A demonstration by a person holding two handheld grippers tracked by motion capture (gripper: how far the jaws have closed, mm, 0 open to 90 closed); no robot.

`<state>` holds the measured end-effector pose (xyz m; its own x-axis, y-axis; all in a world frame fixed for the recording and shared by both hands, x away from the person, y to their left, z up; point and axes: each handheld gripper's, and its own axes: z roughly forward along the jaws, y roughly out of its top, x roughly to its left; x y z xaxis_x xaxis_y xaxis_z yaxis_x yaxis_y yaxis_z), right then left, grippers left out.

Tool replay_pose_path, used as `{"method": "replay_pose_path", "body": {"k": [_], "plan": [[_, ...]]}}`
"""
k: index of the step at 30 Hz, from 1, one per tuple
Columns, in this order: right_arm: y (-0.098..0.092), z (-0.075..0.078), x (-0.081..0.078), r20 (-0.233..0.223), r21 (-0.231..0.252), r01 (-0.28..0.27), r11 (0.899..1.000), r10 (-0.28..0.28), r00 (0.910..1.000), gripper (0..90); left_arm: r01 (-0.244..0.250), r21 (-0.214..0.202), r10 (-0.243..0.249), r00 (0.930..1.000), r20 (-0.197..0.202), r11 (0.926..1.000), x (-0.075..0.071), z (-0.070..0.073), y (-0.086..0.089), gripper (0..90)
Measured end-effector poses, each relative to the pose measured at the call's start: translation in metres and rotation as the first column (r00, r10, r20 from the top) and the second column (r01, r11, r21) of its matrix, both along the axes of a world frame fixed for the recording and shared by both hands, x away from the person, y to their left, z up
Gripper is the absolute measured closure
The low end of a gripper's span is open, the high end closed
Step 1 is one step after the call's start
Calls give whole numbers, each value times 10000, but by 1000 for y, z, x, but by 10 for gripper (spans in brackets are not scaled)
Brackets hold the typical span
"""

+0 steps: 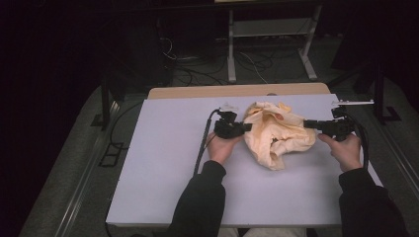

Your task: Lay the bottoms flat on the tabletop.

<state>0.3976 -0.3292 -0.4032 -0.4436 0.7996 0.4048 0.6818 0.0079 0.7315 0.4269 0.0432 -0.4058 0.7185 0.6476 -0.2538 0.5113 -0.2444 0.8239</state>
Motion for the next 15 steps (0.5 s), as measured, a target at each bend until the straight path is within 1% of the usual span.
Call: {"method": "replay_pose_path", "body": {"k": [3,5,6,8,10,12,13,14,15], "plan": [[9,5,-1,102,-67,-240,9997,241,9997,859,-374,162,369,9988,313,9992,0,21,25,774],[16,7,-3,154,-156,-442,9989,445,9989,859,-525,224,514,9975,478,9984,-2,35,42,774],[21,8,-4,169,-235,-571,9981,575,9982,859,-558,269,544,9974,475,9981,-3,37,47,774],[28,9,-5,183,-275,-750,9968,755,9970,859,-535,516,510,9975,479,9972,-8,39,58,773],[36,10,-5,203,-371,-937,9949,945,9953,859,-506,585,485,9981,375,9970,-14,33,65,773],[44,8,-6,150,-649,-1119,9916,1131,9935,859,-425,721,415,9990,147,9965,-19,20,72,772],[47,7,-6,84,-707,-1186,9904,1194,9928,859,-438,737,437,9990,32,9963,-22,13,74,772],[49,5,-6,4,-792,-1244,9891,1248,9922,858,-460,717,465,9989,-49,9964,-24,6,78,772],[51,3,-6,-62,-834,-1265,9884,1265,9920,858,-516,609,526,9985,-147,9968,-26,0,82,772]]}}
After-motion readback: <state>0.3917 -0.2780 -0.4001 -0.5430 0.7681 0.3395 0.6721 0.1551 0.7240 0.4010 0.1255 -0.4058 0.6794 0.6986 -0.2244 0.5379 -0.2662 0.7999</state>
